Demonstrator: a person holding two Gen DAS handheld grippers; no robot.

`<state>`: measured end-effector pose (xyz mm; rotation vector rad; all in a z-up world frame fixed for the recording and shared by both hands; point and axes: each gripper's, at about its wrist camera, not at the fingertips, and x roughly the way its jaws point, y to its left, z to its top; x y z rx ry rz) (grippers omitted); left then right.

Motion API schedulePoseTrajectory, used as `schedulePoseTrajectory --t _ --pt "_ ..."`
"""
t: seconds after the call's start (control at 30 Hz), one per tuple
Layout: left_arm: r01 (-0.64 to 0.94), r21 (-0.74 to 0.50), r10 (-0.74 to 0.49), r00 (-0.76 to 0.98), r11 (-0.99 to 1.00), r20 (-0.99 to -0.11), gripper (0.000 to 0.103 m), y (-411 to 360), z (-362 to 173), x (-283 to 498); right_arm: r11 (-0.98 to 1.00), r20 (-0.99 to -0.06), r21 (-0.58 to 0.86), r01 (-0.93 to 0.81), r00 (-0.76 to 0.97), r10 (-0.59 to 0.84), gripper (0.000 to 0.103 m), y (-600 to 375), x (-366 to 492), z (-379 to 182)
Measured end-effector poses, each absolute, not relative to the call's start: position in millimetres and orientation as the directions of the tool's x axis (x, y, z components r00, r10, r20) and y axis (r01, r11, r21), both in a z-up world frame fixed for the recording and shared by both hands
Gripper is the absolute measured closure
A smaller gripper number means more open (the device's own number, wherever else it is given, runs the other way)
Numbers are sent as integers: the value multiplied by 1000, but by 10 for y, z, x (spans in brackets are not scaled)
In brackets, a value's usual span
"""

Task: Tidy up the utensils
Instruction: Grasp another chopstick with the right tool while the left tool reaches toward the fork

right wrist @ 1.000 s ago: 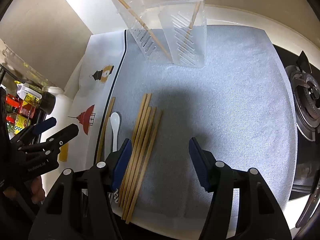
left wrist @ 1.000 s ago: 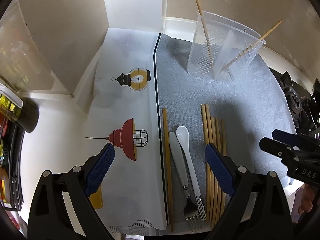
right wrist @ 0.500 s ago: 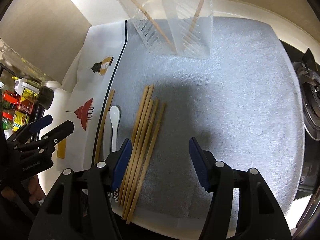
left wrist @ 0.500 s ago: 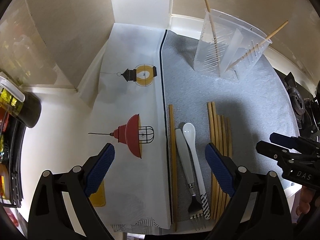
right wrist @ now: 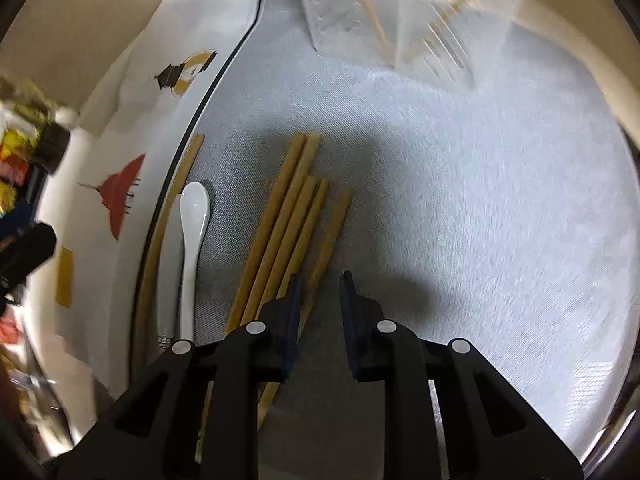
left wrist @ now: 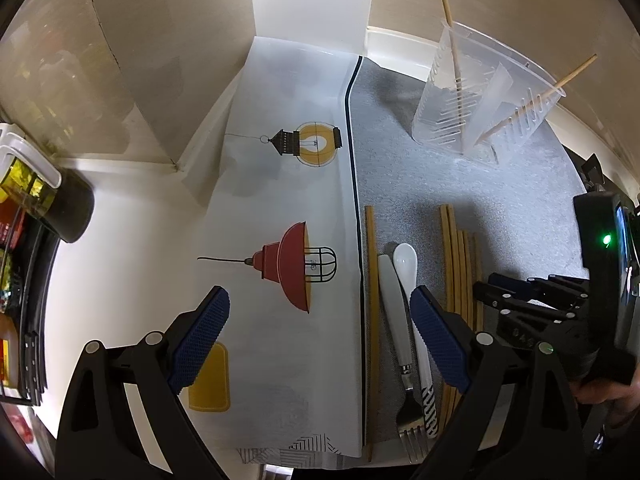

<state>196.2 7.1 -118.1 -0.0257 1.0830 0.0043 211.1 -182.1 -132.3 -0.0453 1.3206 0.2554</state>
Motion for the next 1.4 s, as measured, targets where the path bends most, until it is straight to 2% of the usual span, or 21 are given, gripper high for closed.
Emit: schedulePoseTrajectory --t 0.1,0.23,0.43,0.53,0.6,0.63,0.7,0.77,0.83,0.87,1.2,1.27,1.33,1.37,1.4 --pt "-11 -24 -16 469 1000 -883 14 61 -1185 1984 966 -955 24 -259 279 99 84 -1696 2073 -1338" --pt "8 -26 -27 469 1000 -883 14 15 -1199 2030 964 -951 32 -265 289 111 97 -1703 2051 -1357" --pt "196 -100 -178 442 976 -879 17 -153 -1276 2220 982 -957 102 -161 253 141 97 -2179 2075 -1382" --pt "317 -146 -264 369 937 -891 33 -288 -1392 2379 985 -959 93 -145 254 127 97 -2283 2055 -1391" --pt "400 -162 -300 312 902 -901 36 -386 -1503 2492 986 -959 101 -129 253 131 97 -2335 2046 -1408" --pt "421 -164 -304 290 892 -908 41 -425 -1556 2537 987 -958 102 -127 253 132 97 -2352 2054 -1412" --pt "453 -176 -312 246 874 -918 48 -497 -1646 2616 987 -957 106 -124 256 135 97 -2425 2005 -1418" --pt "462 -185 -314 221 868 -923 60 -523 -1718 2681 987 -956 114 -117 256 141 97 -2448 1983 -1429" --pt "463 -188 -304 191 866 -933 64 -548 -1810 2753 986 -956 126 -108 254 150 97 -2519 1954 -1429" --pt "459 -186 -297 183 869 -937 69 -555 -1854 2777 986 -955 132 -103 253 154 97 -2540 1951 -1434" --pt "442 -211 -323 196 872 -926 72 -511 -1923 2734 985 -955 134 -106 250 157 96 -2686 1893 -1392" --pt "435 -197 -313 214 879 -925 81 -508 -1929 2713 985 -956 132 -108 250 155 96 -2684 1903 -1398" --pt "419 -200 -313 220 886 -924 82 -503 -1926 2707 986 -956 129 -108 249 152 96 -2551 1998 -1359" --pt "414 -202 -315 224 887 -922 96 -506 -1925 2712 986 -957 128 -108 249 152 96 -2541 2005 -1348" --pt "413 -206 -325 243 887 -914 95 -511 -1885 2719 986 -957 129 -108 248 152 97 -2488 2031 -1343"
